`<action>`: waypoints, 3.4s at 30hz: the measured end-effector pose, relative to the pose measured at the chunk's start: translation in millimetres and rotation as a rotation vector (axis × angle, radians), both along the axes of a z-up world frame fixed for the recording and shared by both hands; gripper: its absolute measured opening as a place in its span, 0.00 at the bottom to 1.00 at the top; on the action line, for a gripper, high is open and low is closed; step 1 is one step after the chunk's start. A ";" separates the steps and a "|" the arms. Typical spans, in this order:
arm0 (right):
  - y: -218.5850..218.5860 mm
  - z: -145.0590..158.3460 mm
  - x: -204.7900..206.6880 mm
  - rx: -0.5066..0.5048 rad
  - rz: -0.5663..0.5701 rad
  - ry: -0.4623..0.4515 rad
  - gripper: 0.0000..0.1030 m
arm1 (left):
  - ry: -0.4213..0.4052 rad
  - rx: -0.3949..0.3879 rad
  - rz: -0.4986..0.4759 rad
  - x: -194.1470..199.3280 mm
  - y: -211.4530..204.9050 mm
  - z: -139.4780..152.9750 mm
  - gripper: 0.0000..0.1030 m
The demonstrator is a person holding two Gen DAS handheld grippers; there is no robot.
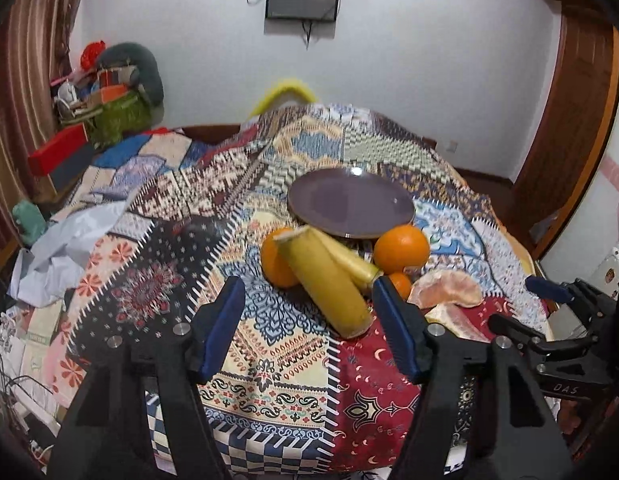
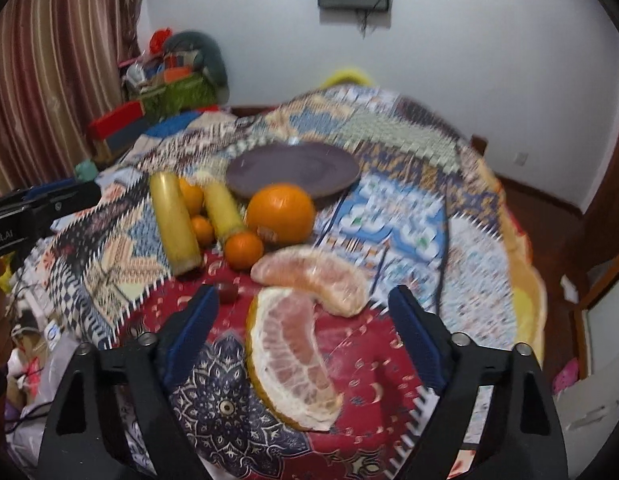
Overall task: Organize fruits
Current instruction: 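Grasp the peeled pomelo wedge with the right tool while the left tool grasps the large yellow cylinder, then carry the pomelo wedge with the right tool while the left tool carries the yellow cylinder to the plate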
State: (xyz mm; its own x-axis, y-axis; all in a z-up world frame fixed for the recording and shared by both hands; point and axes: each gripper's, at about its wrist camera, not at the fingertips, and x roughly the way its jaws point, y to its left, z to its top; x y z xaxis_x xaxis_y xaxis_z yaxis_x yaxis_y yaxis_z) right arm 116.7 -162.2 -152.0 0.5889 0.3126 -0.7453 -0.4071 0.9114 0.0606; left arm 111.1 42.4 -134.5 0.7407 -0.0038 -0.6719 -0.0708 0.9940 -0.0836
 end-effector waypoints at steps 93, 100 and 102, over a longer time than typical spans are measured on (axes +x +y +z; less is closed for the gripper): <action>-6.3 52.6 67.7 0.127 -0.008 -0.179 0.45 | -0.069 -0.037 -0.062 75.2 -14.4 21.8 0.37; 1.0 61.1 83.7 0.136 -0.017 -0.229 0.45 | -0.096 -0.035 -0.051 90.9 -7.9 29.9 0.37; 2.5 62.1 89.8 0.142 -0.021 -0.238 0.45 | -0.101 -0.033 -0.049 96.6 -5.9 30.9 0.37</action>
